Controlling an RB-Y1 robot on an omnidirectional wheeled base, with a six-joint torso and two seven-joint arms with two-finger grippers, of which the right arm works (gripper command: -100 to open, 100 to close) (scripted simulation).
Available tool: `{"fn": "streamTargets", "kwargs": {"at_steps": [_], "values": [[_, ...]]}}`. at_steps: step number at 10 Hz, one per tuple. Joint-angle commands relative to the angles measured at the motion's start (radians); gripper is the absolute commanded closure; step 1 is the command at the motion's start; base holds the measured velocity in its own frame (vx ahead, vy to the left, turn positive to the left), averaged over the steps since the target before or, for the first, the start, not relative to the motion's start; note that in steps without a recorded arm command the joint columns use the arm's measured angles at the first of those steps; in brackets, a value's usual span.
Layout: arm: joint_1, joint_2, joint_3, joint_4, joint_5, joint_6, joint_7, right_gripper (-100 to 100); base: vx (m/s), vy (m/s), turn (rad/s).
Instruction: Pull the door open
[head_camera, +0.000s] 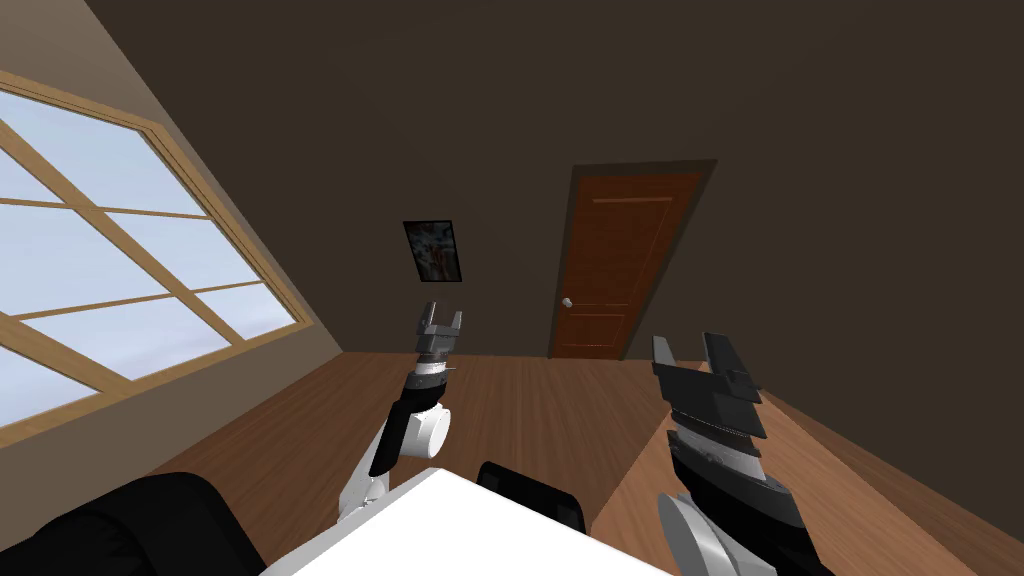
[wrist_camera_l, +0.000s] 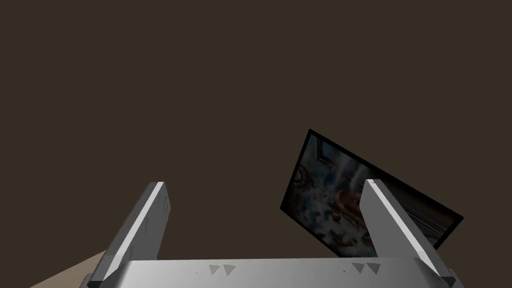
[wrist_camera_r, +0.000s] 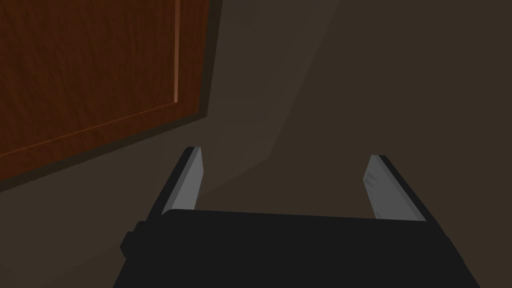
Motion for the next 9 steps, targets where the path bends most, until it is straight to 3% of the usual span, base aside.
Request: {"fn": "streamTargets", "kwargs": {"at_steps": [1, 5, 9], "values": [[-0.01, -0.007, -0.004, 0.029, 0.009, -0.006, 0.021, -100, 0.082, -0.016, -0.005], [-0.042, -0.026, -0.018, 0.118, 0.037, -0.025, 0.085, -100, 0.168, -0.035, 0.002], [-0.066, -0.037, -0.028, 0.188, 0.059, -0.04, 0.136, -100, 0.094, -0.015, 0.001]]}}
